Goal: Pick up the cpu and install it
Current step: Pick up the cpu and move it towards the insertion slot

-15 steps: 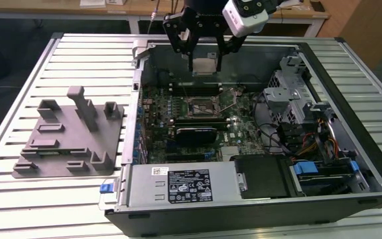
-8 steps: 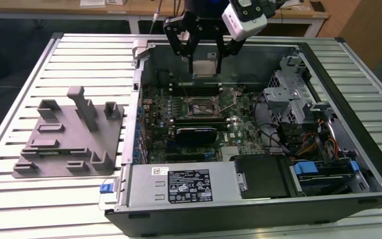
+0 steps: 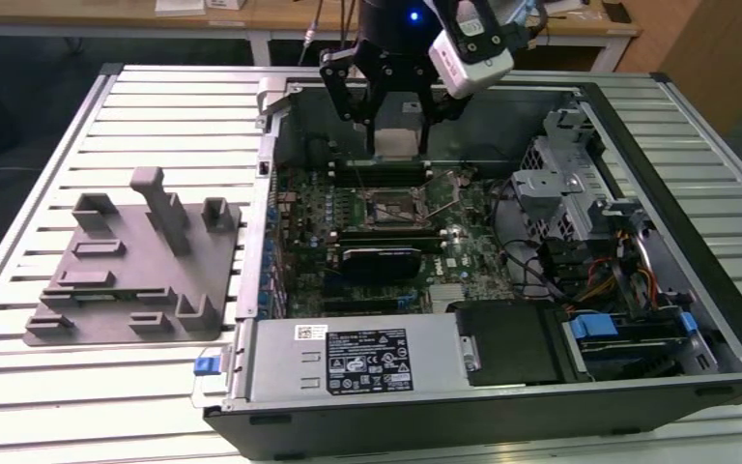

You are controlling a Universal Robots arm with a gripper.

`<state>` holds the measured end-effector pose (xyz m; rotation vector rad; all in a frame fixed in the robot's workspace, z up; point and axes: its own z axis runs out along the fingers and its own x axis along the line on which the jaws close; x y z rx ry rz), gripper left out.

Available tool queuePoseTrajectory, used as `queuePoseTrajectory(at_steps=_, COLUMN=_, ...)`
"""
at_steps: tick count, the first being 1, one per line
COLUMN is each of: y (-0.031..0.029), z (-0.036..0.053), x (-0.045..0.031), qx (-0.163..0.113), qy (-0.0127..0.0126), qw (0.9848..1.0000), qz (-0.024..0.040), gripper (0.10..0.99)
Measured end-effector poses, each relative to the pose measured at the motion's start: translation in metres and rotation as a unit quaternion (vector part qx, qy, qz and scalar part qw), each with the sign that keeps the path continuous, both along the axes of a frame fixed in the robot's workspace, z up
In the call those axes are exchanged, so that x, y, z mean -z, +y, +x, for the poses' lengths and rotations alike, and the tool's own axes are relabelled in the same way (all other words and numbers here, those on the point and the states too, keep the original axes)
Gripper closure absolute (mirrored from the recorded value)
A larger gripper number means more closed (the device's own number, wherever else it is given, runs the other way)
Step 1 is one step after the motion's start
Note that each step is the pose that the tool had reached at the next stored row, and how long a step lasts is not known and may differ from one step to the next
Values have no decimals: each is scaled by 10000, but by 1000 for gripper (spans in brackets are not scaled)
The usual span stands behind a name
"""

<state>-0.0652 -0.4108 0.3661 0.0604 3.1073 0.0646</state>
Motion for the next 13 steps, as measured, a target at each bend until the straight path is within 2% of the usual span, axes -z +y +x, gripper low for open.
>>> queuePoseTrajectory(at_steps=13, y=34, z=5, x=215, qx=0, qy=15, qw=10000, qz=0, gripper=541)
